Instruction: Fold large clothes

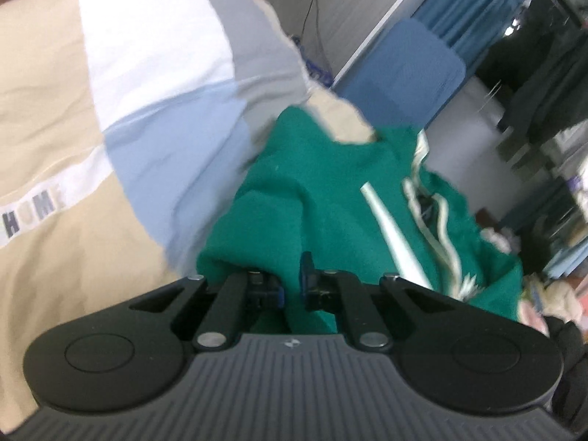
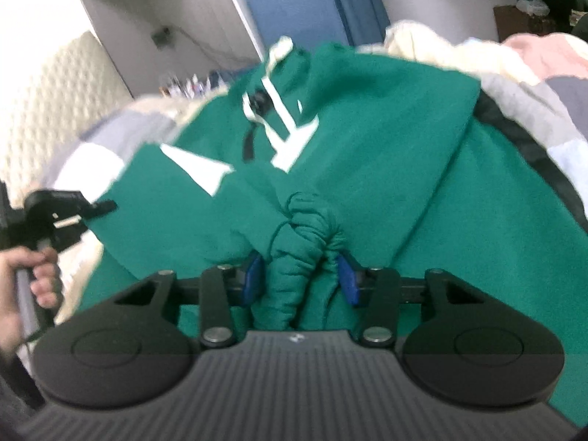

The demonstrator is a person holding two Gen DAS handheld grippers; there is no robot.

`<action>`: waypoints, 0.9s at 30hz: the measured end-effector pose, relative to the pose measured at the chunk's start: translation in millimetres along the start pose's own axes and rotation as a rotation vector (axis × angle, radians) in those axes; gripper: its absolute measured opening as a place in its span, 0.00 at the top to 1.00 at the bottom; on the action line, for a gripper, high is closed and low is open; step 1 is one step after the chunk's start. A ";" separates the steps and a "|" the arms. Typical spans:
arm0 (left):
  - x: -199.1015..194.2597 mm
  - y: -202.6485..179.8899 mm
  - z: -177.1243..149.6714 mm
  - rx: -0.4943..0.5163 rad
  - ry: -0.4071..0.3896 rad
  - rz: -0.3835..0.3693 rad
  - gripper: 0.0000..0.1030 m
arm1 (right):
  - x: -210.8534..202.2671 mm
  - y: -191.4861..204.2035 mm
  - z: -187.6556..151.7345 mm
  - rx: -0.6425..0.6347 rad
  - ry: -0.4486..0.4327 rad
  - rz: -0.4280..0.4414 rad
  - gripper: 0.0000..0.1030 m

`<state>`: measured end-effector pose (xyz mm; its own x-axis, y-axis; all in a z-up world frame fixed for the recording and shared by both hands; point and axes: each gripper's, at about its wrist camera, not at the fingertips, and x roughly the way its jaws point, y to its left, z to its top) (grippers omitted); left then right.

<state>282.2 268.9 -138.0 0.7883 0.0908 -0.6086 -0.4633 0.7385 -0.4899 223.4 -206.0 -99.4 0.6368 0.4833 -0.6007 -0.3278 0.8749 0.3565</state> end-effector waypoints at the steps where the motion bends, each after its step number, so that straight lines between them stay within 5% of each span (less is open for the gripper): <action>1: 1.5 -1.1 -1.8 0.021 0.004 0.010 0.91 | 3.3 -0.2 -1.0 -0.004 0.009 -0.010 0.55; 5: -3.6 -7.9 -0.9 0.064 0.011 0.012 0.87 | 3.2 -2.3 1.7 0.005 0.013 -0.014 0.54; 12: -43.4 -27.5 -4.3 0.191 -0.010 0.062 0.49 | -14.9 0.9 5.8 0.013 -0.060 -0.041 0.37; 20: -94.6 -65.9 -28.1 0.365 -0.085 -0.067 0.48 | -44.8 4.9 13.5 -0.006 -0.263 -0.025 0.33; 27: -72.5 -85.8 -55.2 0.453 0.001 -0.128 0.48 | -30.0 36.7 9.9 -0.203 -0.213 0.005 0.35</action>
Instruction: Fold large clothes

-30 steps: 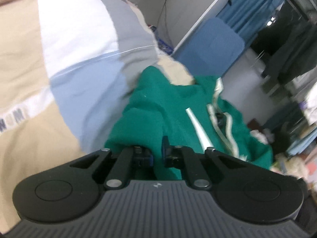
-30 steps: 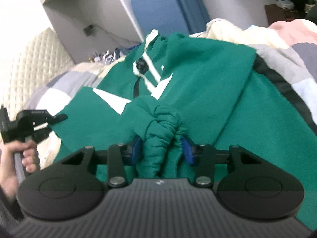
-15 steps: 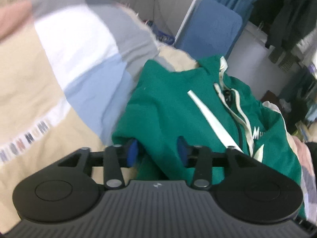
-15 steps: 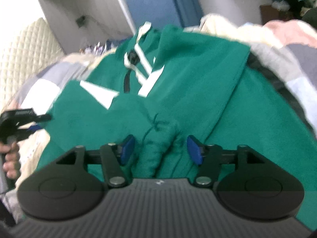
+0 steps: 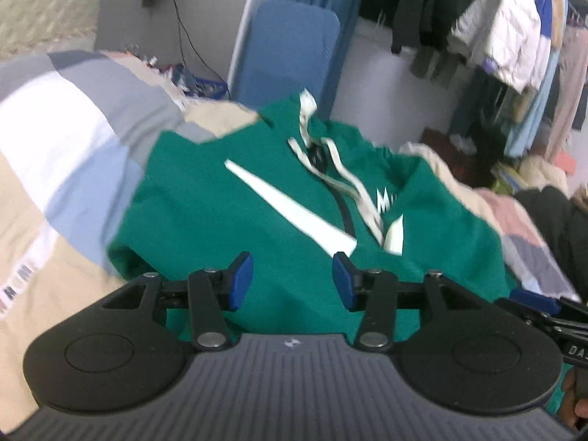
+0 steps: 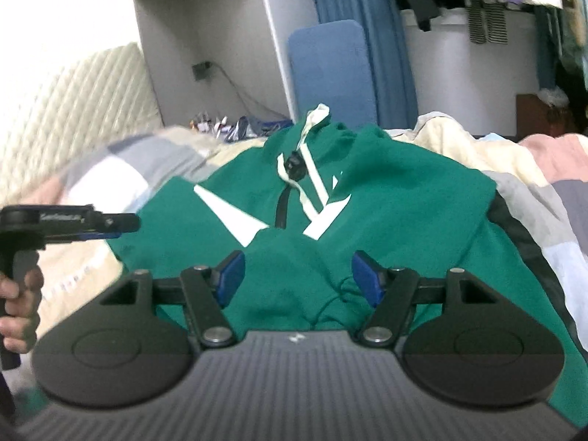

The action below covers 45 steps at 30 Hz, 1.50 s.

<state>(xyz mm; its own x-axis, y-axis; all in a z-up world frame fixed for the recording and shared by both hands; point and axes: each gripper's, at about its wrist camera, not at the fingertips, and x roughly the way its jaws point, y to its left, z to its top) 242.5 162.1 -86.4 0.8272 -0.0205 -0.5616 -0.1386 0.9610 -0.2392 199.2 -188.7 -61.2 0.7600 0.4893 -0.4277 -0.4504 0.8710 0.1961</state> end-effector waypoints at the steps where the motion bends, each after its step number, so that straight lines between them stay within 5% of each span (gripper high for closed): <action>1: 6.8 -1.0 -3.0 0.012 0.013 -0.003 0.48 | 5.4 0.9 -2.1 -0.007 0.015 -0.012 0.35; 14: 69.9 -11.7 -42.0 0.171 0.139 0.079 0.48 | 53.2 -3.7 -26.9 -0.066 0.150 -0.057 0.35; 19: 57.6 -11.9 -41.0 0.155 0.126 0.063 0.47 | 52.8 -0.7 -27.7 -0.077 0.149 -0.076 0.34; 25: 12.7 -21.6 -22.7 0.126 0.064 0.015 0.42 | 21.3 -11.8 -9.3 0.071 0.069 -0.027 0.35; 31: 2.2 -29.6 22.2 0.102 0.028 -0.011 0.42 | 10.7 -20.9 29.9 0.104 0.049 -0.016 0.35; 37: 59.1 -22.9 89.3 0.047 0.030 -0.012 0.41 | 57.2 -38.4 88.4 0.097 0.026 -0.040 0.35; 45: 217.6 6.7 175.5 0.006 0.027 0.005 0.41 | 209.4 -67.6 165.0 0.203 0.014 -0.008 0.35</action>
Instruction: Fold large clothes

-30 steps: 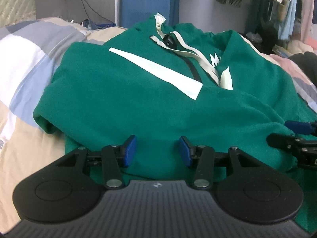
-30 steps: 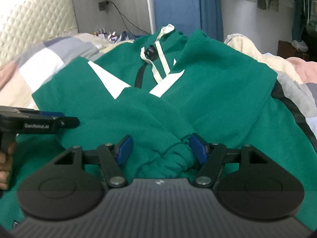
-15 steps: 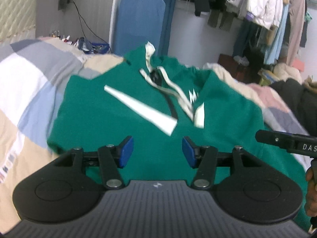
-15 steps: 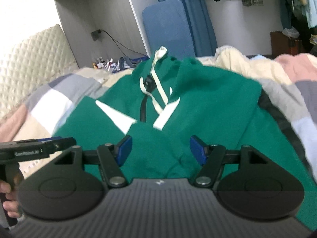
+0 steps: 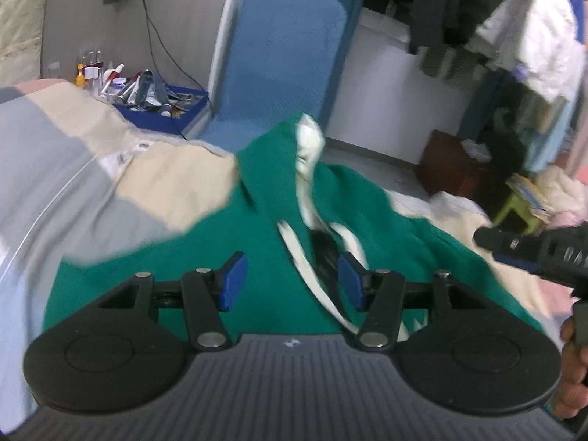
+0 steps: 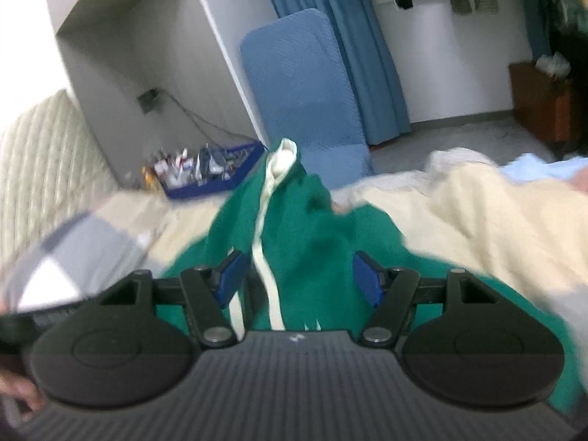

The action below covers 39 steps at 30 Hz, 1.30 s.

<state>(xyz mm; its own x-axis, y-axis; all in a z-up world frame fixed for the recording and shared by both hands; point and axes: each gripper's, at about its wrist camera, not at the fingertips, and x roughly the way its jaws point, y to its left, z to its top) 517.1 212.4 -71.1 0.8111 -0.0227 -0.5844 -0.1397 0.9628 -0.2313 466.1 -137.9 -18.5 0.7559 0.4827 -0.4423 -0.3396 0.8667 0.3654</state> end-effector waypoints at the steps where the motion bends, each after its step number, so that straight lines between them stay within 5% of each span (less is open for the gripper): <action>1: 19.9 6.6 8.2 -0.012 0.006 0.004 0.41 | 21.0 -1.0 7.5 0.022 -0.004 0.004 0.34; 4: 76.8 32.4 29.7 -0.076 0.015 0.027 0.41 | 81.9 -3.1 25.3 0.058 0.004 0.018 0.34; 8: 130.9 62.5 50.5 -0.152 0.049 -0.032 0.41 | 151.3 -4.8 37.8 0.086 0.064 0.013 0.34; 15: 201.0 71.4 64.7 -0.168 0.078 -0.065 0.42 | 225.7 4.4 40.2 0.022 0.134 -0.065 0.34; 17: 211.2 68.5 65.2 -0.183 0.076 -0.064 0.48 | 236.6 6.4 34.4 -0.018 0.156 -0.119 0.40; 20: 216.6 59.0 76.4 -0.174 0.092 -0.059 0.80 | 234.8 14.7 32.8 -0.083 0.155 -0.139 0.69; 21: 214.8 54.5 82.0 -0.165 0.099 -0.045 0.87 | 230.0 18.5 35.2 -0.105 0.145 -0.145 0.85; 22: 211.5 49.3 88.8 -0.146 0.106 -0.032 0.90 | 225.0 21.8 39.0 -0.121 0.135 -0.151 0.89; 31: 115.6 17.3 119.0 0.001 0.044 -0.058 0.92 | 133.5 49.0 68.4 -0.222 0.011 -0.090 0.91; 39: -24.4 -8.3 70.8 0.107 -0.050 -0.071 0.92 | 4.4 64.0 29.0 -0.283 -0.146 -0.036 0.91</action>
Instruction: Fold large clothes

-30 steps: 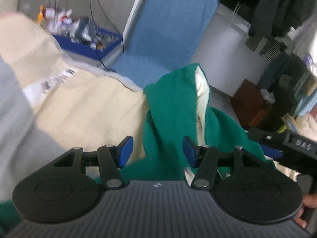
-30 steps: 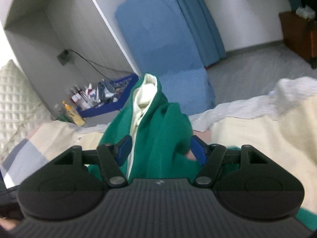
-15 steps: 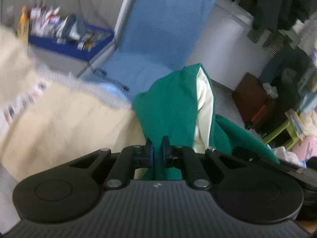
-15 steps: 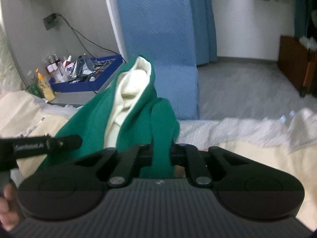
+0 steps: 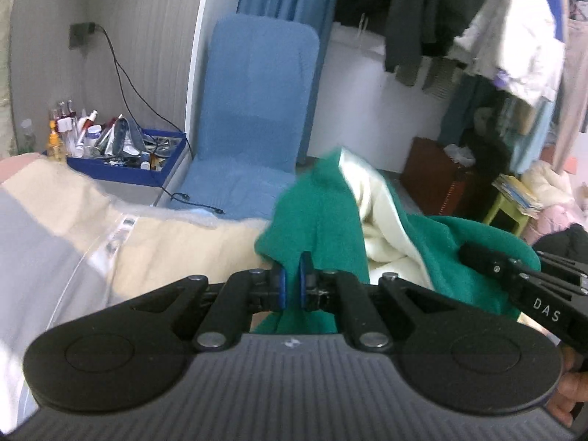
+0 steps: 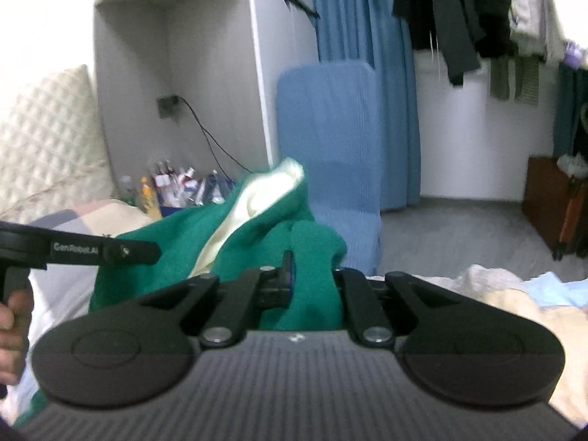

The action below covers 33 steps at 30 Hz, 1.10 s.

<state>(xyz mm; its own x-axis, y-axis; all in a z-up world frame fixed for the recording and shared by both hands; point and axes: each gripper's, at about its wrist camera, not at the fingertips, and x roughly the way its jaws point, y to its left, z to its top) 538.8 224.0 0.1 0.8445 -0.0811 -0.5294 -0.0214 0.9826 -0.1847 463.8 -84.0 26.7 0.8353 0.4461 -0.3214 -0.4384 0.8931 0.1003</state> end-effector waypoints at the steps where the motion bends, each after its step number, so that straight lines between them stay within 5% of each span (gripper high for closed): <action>1: -17.5 -5.8 -10.1 0.003 -0.006 -0.004 0.92 | -18.7 5.3 -5.1 -0.010 -0.010 0.001 0.91; 9: -114.9 -57.6 -122.7 -0.001 0.010 0.069 0.92 | -126.1 46.8 -64.4 -0.111 0.031 -0.024 0.91; 16: -147.6 -72.4 -191.0 -0.081 0.065 0.077 0.92 | -158.1 50.1 -122.9 -0.038 0.134 -0.006 0.90; 23: -135.5 -61.3 -229.0 -0.126 0.119 0.083 0.92 | -155.3 40.1 -169.6 0.026 0.243 0.006 0.89; 29: -136.6 -56.8 -219.2 -0.110 0.148 0.104 0.82 | -160.3 39.8 -160.5 0.075 0.237 0.043 0.85; 30: -136.7 -57.3 -212.9 -0.114 0.154 0.110 0.71 | -160.8 40.1 -155.6 0.081 0.239 0.047 0.79; 31: -140.5 -58.6 -210.4 -0.114 0.152 0.114 0.59 | -164.2 39.6 -151.9 0.087 0.232 0.052 0.62; 33: -152.3 -64.3 -207.8 -0.100 0.123 0.118 0.51 | -174.1 37.5 -144.1 0.101 0.200 0.066 0.39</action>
<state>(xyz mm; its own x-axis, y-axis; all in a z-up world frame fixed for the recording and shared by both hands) 300.3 138.5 -79.4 0.7614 0.0079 -0.6482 -0.1746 0.9655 -0.1933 254.2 -136.4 -49.2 0.7193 0.4924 -0.4901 -0.4458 0.8682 0.2180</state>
